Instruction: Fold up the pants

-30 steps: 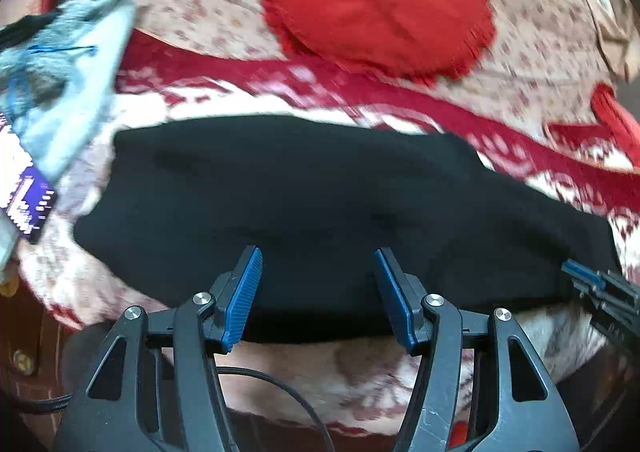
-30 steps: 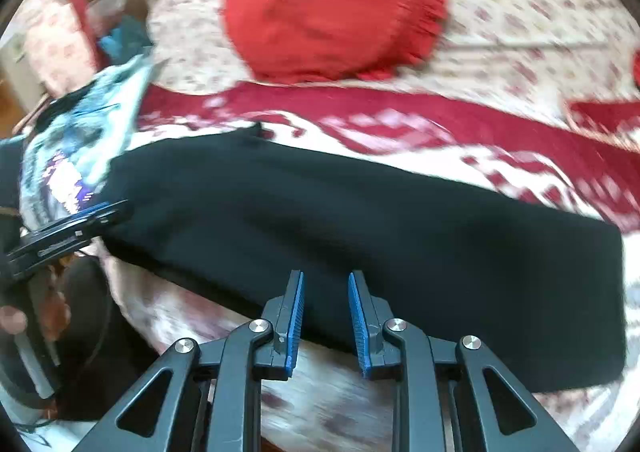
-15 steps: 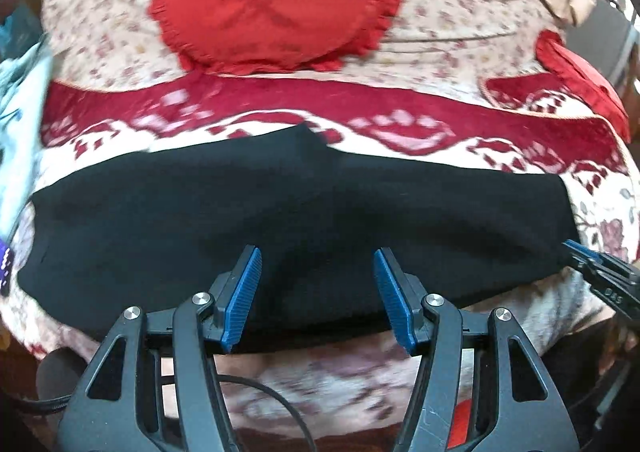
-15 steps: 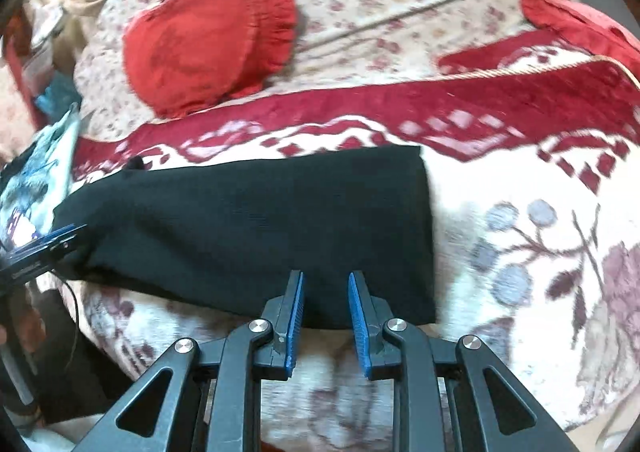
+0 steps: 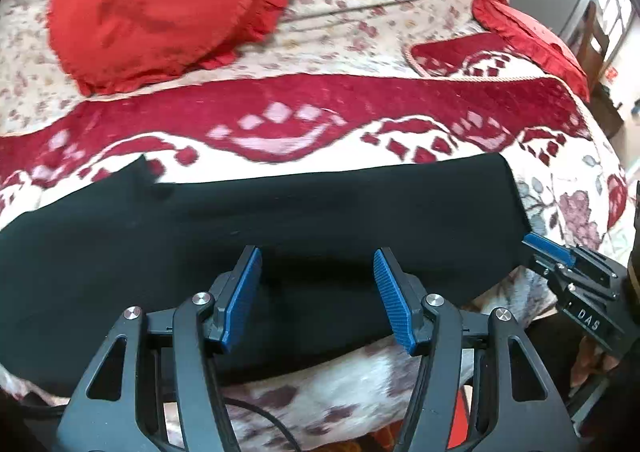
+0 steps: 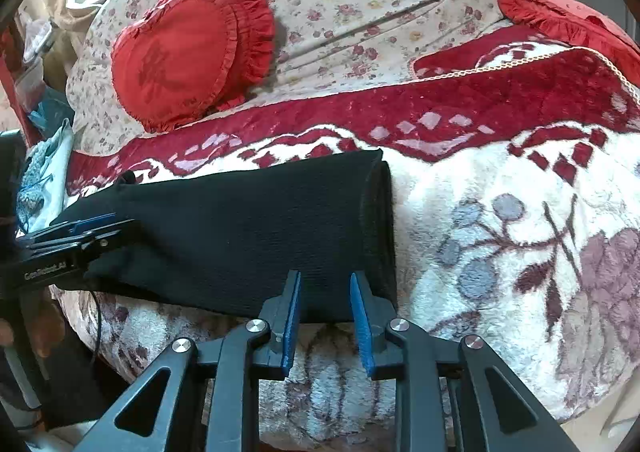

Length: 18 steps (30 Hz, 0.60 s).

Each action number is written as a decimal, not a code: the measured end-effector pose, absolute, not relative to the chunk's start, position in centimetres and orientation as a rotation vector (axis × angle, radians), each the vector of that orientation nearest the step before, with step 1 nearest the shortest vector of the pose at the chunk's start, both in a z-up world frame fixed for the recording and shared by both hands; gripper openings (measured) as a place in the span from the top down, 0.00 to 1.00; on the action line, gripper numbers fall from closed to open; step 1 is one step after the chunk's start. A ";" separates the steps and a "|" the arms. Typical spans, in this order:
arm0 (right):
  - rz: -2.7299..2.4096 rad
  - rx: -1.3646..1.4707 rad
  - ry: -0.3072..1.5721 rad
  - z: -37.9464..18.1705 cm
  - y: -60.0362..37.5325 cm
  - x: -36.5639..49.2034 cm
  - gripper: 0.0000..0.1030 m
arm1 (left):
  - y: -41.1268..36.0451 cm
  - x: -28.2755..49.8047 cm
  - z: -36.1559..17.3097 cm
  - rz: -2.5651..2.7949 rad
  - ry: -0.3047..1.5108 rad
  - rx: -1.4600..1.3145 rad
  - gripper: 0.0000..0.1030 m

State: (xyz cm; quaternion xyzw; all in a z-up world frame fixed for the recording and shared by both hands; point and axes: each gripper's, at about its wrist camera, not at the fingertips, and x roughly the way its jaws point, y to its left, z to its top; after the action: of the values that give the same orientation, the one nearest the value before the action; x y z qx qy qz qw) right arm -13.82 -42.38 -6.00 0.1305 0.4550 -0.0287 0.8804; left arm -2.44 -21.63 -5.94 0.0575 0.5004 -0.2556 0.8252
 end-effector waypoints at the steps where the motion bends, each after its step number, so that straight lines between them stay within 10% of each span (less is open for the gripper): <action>1: -0.065 0.271 0.947 -5.9 -42.5 -13.9 0.77 | -22.1 -2.3 -6.1 -0.554 1.066 0.122 0.44; 18: -0.081 0.417 0.941 -7.2 -44.7 -16.1 0.72 | -31.0 -0.4 -6.6 -0.703 1.083 0.254 0.44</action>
State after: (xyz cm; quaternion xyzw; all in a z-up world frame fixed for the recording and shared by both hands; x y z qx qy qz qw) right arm -16.15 -44.69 -7.16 0.1994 0.4499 -0.0389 0.8697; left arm -0.45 -31.03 -6.64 0.1178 0.5034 -0.3265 0.7913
